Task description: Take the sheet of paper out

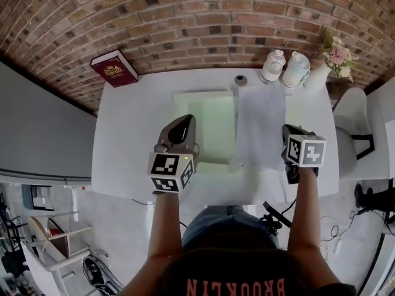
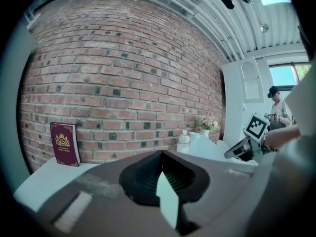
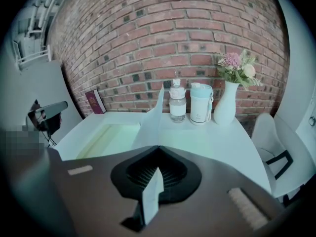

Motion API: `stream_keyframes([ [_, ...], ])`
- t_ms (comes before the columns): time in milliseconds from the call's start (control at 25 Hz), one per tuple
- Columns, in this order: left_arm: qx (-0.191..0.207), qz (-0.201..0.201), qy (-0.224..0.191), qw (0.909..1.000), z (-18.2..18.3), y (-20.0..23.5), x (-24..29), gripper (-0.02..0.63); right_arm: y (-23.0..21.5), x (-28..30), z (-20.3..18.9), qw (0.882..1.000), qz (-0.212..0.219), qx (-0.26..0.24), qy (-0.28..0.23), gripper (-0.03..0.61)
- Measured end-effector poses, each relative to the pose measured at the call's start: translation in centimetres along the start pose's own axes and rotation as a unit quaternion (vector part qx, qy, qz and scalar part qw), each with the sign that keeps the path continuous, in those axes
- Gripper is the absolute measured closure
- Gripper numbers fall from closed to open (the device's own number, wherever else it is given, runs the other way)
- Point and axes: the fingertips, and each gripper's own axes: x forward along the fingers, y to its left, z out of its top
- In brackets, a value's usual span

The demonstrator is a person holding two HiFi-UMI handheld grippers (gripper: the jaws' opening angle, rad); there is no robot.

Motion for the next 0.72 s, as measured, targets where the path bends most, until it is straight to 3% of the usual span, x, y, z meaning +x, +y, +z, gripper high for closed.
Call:
stream_keyframes([
  [440, -0.004, 0.01, -0.043, 0.999, 3.1, -0.5, -1.5, 0.617, 3.5, -4.7, 4.5, 0.994, 0.023, -0.018, -0.105, 0.575],
  [720, 0.012, 0.023, -0.073, 0.997, 5.5, -0.2, -3.3, 0.617, 6.0, -8.7, 8.9, 0.974, 0.023, -0.064, -0.216, 0.575],
])
